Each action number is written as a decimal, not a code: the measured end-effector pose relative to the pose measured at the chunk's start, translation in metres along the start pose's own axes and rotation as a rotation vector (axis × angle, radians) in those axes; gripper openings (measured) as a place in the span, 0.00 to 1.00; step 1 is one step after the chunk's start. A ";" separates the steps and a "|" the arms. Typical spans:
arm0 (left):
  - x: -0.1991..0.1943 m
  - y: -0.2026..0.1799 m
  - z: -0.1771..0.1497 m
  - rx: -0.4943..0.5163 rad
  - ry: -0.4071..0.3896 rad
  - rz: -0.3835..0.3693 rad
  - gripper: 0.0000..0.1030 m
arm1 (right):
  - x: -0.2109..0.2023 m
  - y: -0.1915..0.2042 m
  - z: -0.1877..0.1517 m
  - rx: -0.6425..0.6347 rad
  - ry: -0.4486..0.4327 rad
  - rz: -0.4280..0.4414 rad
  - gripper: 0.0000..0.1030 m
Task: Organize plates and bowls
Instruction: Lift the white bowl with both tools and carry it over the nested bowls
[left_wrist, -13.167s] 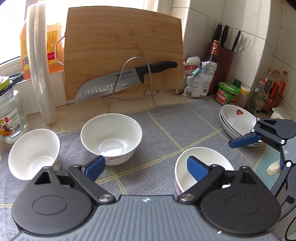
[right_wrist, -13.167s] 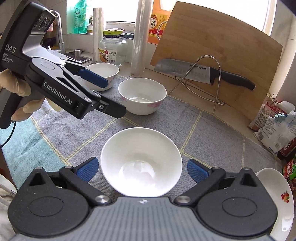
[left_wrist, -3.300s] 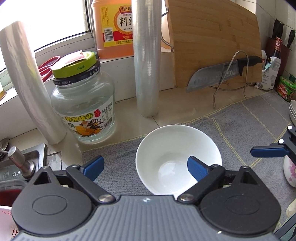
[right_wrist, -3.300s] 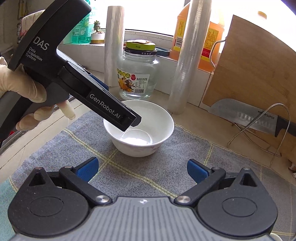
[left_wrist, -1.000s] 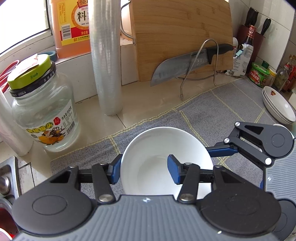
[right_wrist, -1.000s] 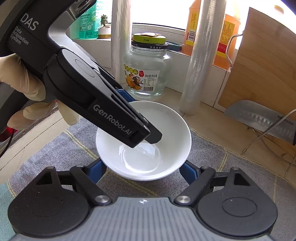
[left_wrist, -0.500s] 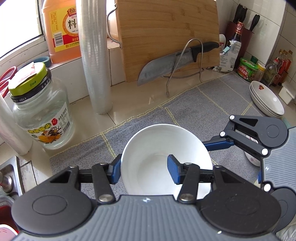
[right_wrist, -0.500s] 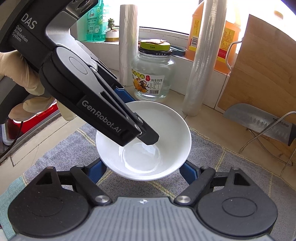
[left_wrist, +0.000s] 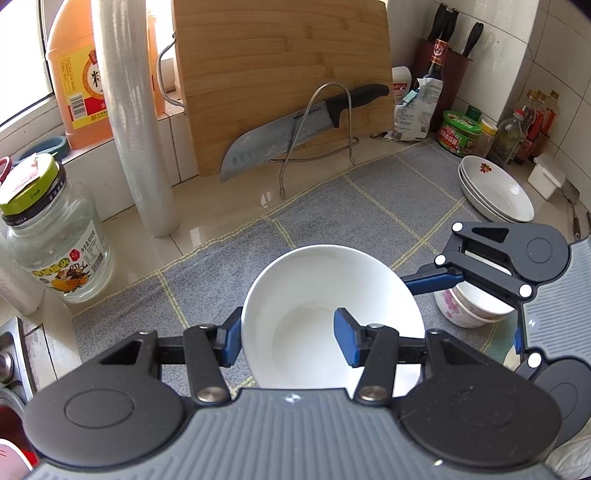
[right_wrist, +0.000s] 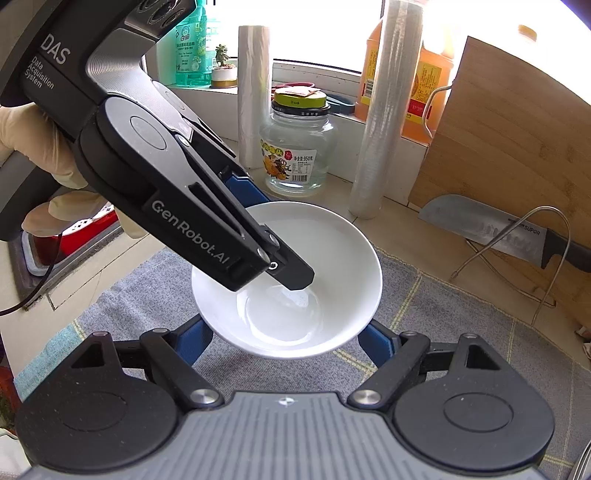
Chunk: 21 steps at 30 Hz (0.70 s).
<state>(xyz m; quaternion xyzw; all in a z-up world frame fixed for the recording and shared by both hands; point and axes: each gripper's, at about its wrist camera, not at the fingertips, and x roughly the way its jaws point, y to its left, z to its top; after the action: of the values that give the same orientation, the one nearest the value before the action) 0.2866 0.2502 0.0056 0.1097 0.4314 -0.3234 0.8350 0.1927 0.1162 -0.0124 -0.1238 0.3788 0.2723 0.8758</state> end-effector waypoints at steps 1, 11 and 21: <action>-0.001 -0.006 0.001 0.008 -0.001 -0.002 0.49 | -0.005 -0.002 -0.004 0.002 0.000 -0.005 0.86; 0.003 -0.067 0.018 0.077 -0.015 -0.040 0.49 | -0.052 -0.026 -0.033 0.030 -0.008 -0.069 0.86; 0.018 -0.121 0.041 0.149 -0.024 -0.107 0.49 | -0.091 -0.058 -0.064 0.080 -0.011 -0.150 0.86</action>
<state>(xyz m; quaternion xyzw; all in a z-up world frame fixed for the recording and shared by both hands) 0.2443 0.1307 0.0272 0.1446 0.4013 -0.4002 0.8111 0.1363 0.0071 0.0110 -0.1151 0.3743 0.1911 0.9001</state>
